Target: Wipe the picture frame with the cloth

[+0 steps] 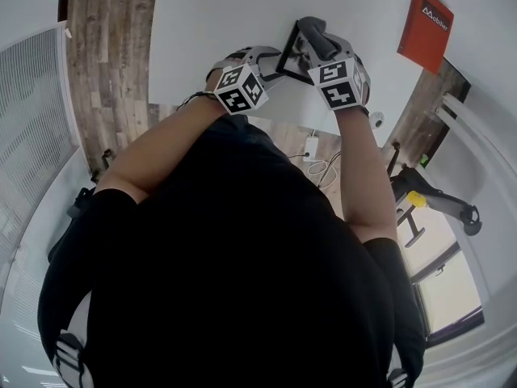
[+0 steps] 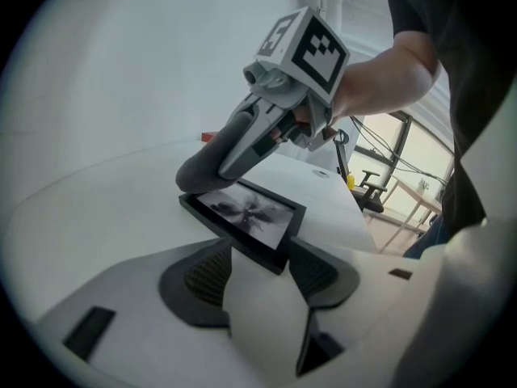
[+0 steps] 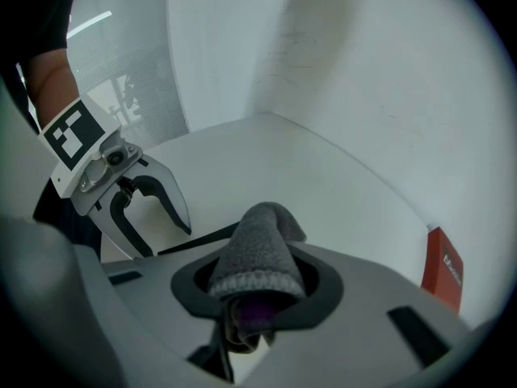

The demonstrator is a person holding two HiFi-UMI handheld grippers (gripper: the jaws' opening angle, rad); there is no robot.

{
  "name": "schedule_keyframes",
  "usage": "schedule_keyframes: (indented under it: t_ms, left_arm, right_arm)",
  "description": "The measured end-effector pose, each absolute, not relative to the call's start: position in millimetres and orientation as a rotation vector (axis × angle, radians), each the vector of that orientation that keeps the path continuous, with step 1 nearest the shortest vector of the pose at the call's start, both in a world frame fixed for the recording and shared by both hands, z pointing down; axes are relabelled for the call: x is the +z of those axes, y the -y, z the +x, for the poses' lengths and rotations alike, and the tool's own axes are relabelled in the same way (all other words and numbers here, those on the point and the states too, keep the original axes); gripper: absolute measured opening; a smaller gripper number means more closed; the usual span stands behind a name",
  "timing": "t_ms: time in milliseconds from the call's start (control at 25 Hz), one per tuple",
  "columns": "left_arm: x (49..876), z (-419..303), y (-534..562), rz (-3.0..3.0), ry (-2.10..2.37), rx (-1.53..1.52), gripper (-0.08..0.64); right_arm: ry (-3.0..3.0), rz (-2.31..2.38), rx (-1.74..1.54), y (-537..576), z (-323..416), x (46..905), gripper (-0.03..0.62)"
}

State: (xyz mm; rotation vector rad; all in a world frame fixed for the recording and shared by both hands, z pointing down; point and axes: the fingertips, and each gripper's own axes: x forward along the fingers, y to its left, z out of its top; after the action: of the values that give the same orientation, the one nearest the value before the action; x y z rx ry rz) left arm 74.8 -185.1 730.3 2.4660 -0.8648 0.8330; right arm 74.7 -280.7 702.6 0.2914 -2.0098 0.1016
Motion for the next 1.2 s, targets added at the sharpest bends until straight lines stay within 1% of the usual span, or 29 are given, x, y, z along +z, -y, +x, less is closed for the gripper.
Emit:
schedule_keyframes:
  t_ms: [200,1200]
  left_arm:
    - [734.7,77.9,186.4,2.467,0.869,0.833,0.239]
    - [736.7,78.3,186.4,2.478,0.894,0.869,0.245]
  right_arm:
    - [1.996,0.279,0.09,275.3,75.2,707.1,0.1]
    - [1.942,0.159,0.094,211.8,88.3,716.3,0.1]
